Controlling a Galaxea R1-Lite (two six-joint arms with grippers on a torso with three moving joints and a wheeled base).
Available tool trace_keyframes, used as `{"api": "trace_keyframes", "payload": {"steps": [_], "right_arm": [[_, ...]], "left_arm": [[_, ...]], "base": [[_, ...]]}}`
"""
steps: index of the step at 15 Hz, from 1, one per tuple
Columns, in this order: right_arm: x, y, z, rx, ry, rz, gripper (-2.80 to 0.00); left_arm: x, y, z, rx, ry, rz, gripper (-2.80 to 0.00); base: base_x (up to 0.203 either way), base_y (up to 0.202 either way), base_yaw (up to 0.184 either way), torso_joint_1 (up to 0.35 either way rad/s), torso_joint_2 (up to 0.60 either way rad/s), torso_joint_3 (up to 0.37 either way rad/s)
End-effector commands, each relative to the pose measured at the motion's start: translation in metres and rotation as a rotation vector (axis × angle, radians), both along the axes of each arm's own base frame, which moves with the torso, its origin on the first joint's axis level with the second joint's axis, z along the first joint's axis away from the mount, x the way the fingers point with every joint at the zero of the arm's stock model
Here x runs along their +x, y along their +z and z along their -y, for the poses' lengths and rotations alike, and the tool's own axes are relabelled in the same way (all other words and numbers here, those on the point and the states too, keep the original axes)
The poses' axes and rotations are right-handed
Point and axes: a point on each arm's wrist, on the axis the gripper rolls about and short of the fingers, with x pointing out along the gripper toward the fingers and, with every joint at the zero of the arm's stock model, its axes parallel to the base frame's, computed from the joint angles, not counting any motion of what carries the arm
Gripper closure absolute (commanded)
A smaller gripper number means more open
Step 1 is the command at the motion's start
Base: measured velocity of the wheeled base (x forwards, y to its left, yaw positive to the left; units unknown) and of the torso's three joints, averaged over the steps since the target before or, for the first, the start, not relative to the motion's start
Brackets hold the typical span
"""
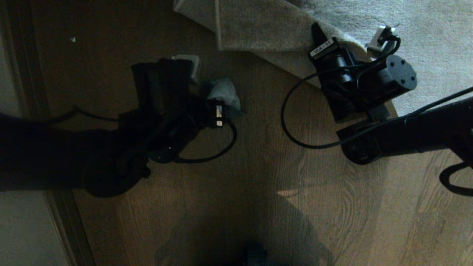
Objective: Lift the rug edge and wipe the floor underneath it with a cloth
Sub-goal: Wipe the floor under the carpet with a rag
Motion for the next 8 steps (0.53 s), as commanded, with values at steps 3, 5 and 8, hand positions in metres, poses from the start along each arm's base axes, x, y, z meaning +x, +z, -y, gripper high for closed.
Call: {"api": "trace_keyframes", "payload": {"steps": [3, 5, 8], "right_arm": [[-0.006, 0.008, 0.003, 0.019, -0.003, 0.056, 0.00], [-0.007, 0.008, 0.003, 0.019, -0.003, 0.058, 0.00], [-0.008, 0.012, 0.003, 0.022, 0.000, 0.067, 0.00]], "left_arm": [[-0.008, 0.024, -0.020, -0.020, 0.055, 0.059, 0.00], [-0.013, 0.034, -0.030, -0.023, 0.080, 0.086, 0.00], [-0.022, 0.040, -0.045, -0.025, 0.113, 0.100, 0.00]], "base": [[0.000, 0.000, 0.000, 0.000, 0.00, 0.000], [0.000, 0.000, 0.000, 0.000, 0.00, 0.000], [0.000, 0.000, 0.000, 0.000, 0.00, 0.000]]}}
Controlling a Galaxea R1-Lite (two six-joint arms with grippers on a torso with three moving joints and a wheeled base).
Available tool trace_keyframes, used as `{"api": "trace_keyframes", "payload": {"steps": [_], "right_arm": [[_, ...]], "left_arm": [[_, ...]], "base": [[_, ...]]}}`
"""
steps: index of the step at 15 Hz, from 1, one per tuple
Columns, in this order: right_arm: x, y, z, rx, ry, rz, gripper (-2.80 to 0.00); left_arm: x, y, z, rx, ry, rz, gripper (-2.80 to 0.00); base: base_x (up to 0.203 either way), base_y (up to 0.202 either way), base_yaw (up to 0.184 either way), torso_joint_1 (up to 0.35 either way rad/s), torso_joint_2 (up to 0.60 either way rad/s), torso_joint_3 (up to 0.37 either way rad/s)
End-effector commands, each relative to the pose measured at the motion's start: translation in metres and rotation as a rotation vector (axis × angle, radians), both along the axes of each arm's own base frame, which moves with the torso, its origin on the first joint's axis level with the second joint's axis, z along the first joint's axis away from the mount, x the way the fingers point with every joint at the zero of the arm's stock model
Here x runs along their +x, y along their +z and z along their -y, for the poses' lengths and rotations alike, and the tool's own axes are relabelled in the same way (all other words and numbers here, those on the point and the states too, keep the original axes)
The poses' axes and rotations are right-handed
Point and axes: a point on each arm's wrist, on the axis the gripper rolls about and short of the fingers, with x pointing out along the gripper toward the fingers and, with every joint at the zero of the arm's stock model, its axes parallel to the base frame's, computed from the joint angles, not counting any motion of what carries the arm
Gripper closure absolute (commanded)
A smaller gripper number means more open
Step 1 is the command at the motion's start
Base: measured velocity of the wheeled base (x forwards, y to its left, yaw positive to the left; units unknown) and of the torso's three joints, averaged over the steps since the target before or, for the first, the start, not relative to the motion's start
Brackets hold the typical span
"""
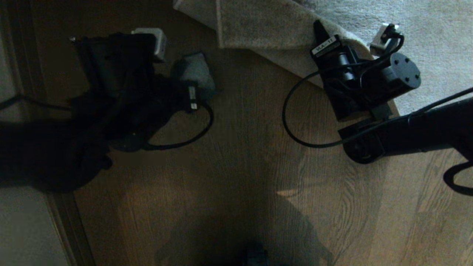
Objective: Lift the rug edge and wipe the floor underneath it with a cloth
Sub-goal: Wipe the floor under the carpet with a rag
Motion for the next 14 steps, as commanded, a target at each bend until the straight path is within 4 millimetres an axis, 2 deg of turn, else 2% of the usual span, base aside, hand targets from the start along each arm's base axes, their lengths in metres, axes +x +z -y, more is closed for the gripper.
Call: {"api": "trace_keyframes", "payload": {"steps": [1, 3, 5, 9, 11, 14], "right_arm": [[-0.005, 0.006, 0.002, 0.025, 0.005, 0.051, 0.00], [-0.006, 0.007, 0.001, 0.026, 0.008, 0.052, 0.00], [-0.010, 0.009, -0.002, 0.026, 0.017, 0.057, 0.00], [-0.013, 0.010, -0.006, 0.024, 0.025, 0.058, 0.00], [-0.013, 0.009, -0.007, 0.020, 0.023, 0.058, 0.00], [-0.012, 0.008, -0.007, 0.014, 0.016, 0.056, 0.00]], "left_arm": [[-0.013, 0.009, -0.014, -0.014, 0.018, 0.023, 0.00], [-0.027, 0.006, -0.024, -0.008, 0.021, 0.013, 0.00], [-0.042, -0.006, -0.034, 0.012, 0.020, -0.016, 0.00], [-0.065, -0.042, -0.043, 0.071, -0.009, -0.115, 0.00], [-0.078, -0.061, -0.033, 0.087, -0.070, -0.170, 0.00], [-0.089, -0.083, -0.005, 0.108, -0.162, -0.243, 0.00]], "base": [[0.000, 0.000, 0.000, 0.000, 0.00, 0.000], [0.000, 0.000, 0.000, 0.000, 0.00, 0.000], [0.000, 0.000, 0.000, 0.000, 0.00, 0.000], [0.000, 0.000, 0.000, 0.000, 0.00, 0.000], [0.000, 0.000, 0.000, 0.000, 0.00, 0.000], [0.000, 0.000, 0.000, 0.000, 0.00, 0.000]]}}
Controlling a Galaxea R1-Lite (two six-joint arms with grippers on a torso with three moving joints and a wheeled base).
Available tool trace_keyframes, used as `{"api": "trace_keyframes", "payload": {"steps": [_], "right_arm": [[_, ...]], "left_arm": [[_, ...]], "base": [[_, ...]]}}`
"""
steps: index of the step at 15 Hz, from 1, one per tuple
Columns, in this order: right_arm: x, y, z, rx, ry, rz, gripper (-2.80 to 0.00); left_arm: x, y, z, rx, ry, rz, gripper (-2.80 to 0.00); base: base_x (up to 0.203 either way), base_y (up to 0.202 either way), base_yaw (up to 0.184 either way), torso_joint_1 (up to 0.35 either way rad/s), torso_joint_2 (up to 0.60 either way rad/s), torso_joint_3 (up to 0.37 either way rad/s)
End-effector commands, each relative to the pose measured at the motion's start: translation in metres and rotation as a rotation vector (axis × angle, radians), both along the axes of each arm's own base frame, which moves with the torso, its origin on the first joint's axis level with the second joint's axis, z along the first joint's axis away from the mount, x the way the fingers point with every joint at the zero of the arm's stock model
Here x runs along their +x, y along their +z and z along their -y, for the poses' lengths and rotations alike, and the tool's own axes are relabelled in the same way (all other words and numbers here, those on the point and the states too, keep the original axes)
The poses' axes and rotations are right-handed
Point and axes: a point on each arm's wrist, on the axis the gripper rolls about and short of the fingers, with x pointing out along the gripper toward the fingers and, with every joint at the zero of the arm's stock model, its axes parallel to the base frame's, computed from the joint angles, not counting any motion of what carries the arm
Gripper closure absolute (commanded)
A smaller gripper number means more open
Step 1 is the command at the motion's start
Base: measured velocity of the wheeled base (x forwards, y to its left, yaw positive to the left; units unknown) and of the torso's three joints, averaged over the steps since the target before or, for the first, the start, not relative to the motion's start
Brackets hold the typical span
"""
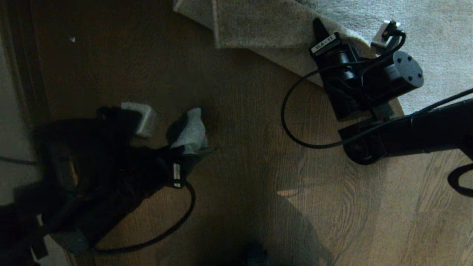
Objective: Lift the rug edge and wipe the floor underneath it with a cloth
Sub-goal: Wipe the floor under the carpet with a rag
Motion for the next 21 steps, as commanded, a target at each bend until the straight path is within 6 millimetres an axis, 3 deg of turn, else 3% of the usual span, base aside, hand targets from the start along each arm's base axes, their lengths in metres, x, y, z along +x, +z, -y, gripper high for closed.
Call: {"api": "trace_keyframes", "payload": {"steps": [1, 4, 6, 10, 16, 21], "right_arm": [[-0.002, 0.002, 0.001, 0.020, 0.001, 0.039, 0.00], [0.000, -0.001, 0.000, 0.020, 0.003, 0.032, 0.00], [0.002, -0.005, 0.000, 0.017, 0.000, 0.023, 0.00], [0.005, -0.010, -0.002, 0.012, -0.002, 0.011, 0.00], [0.004, -0.008, -0.002, 0.013, -0.003, 0.014, 0.00], [-0.001, -0.003, -0.003, 0.016, 0.001, 0.027, 0.00]], "left_arm": [[-0.004, -0.019, 0.025, 0.031, -0.049, -0.054, 0.00], [0.003, -0.031, 0.061, 0.013, -0.086, -0.052, 0.00], [0.015, -0.028, 0.085, -0.024, -0.094, -0.019, 0.00], [0.035, -0.020, 0.112, -0.072, -0.089, 0.019, 0.00], [0.066, -0.011, 0.094, -0.094, 0.013, 0.047, 0.00], [0.101, 0.006, 0.048, -0.120, 0.175, 0.093, 0.00]], "base": [[0.000, 0.000, 0.000, 0.000, 0.00, 0.000], [0.000, 0.000, 0.000, 0.000, 0.00, 0.000], [0.000, 0.000, 0.000, 0.000, 0.00, 0.000], [0.000, 0.000, 0.000, 0.000, 0.00, 0.000], [0.000, 0.000, 0.000, 0.000, 0.00, 0.000], [0.000, 0.000, 0.000, 0.000, 0.00, 0.000]]}}
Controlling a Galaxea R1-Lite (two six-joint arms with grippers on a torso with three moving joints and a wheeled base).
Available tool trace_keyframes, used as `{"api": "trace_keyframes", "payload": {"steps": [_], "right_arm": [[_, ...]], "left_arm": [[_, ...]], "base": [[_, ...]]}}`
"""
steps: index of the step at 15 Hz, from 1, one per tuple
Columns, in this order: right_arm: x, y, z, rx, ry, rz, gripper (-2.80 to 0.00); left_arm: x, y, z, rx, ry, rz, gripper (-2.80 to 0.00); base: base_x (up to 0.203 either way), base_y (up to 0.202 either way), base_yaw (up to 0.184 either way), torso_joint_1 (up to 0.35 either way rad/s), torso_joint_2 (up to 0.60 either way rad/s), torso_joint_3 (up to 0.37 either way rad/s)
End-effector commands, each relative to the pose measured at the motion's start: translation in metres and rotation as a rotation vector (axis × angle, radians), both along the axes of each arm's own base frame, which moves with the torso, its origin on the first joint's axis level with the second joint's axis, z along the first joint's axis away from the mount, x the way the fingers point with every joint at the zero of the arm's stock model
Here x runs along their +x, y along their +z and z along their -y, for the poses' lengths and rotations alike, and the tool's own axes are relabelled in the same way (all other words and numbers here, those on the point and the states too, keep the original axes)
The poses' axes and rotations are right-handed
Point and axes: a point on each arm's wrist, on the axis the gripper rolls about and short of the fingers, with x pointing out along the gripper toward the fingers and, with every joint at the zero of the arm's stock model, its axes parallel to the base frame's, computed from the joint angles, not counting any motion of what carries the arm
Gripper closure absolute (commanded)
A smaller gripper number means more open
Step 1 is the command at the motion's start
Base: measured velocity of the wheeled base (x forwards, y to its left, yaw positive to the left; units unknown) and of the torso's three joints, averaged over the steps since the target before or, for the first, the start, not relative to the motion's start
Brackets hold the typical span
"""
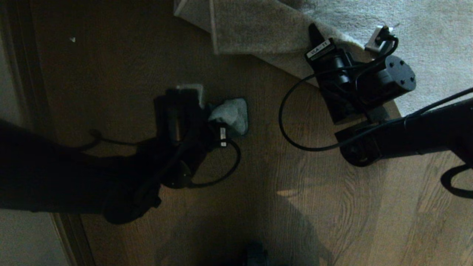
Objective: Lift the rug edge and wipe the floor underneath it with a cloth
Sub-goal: Wipe the floor under the carpet with a rag
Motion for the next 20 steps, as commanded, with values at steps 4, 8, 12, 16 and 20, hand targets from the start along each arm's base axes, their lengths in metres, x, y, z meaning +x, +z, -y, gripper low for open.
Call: {"api": "trace_keyframes", "payload": {"steps": [4, 8, 12, 16, 20], "right_arm": [[-0.016, 0.004, -0.004, 0.016, 0.028, 0.027, 0.00], [-0.021, 0.009, -0.003, 0.019, 0.034, 0.034, 0.00], [-0.023, 0.009, -0.005, 0.020, 0.040, 0.035, 0.00], [-0.022, 0.007, -0.006, 0.017, 0.041, 0.030, 0.00], [-0.021, 0.001, -0.007, 0.008, 0.041, 0.010, 0.00]], "left_arm": [[0.015, 0.027, -0.050, -0.045, 0.143, 0.060, 0.00], [-0.002, 0.053, -0.075, -0.063, 0.184, 0.090, 0.00], [-0.043, 0.057, -0.098, -0.056, 0.182, 0.079, 0.00], [-0.088, 0.027, -0.104, -0.005, 0.101, 0.003, 0.00], [-0.106, 0.007, -0.085, 0.039, -0.018, -0.052, 0.00]], "base": [[0.000, 0.000, 0.000, 0.000, 0.00, 0.000], [0.000, 0.000, 0.000, 0.000, 0.00, 0.000], [0.000, 0.000, 0.000, 0.000, 0.00, 0.000], [0.000, 0.000, 0.000, 0.000, 0.00, 0.000], [0.000, 0.000, 0.000, 0.000, 0.00, 0.000]]}}
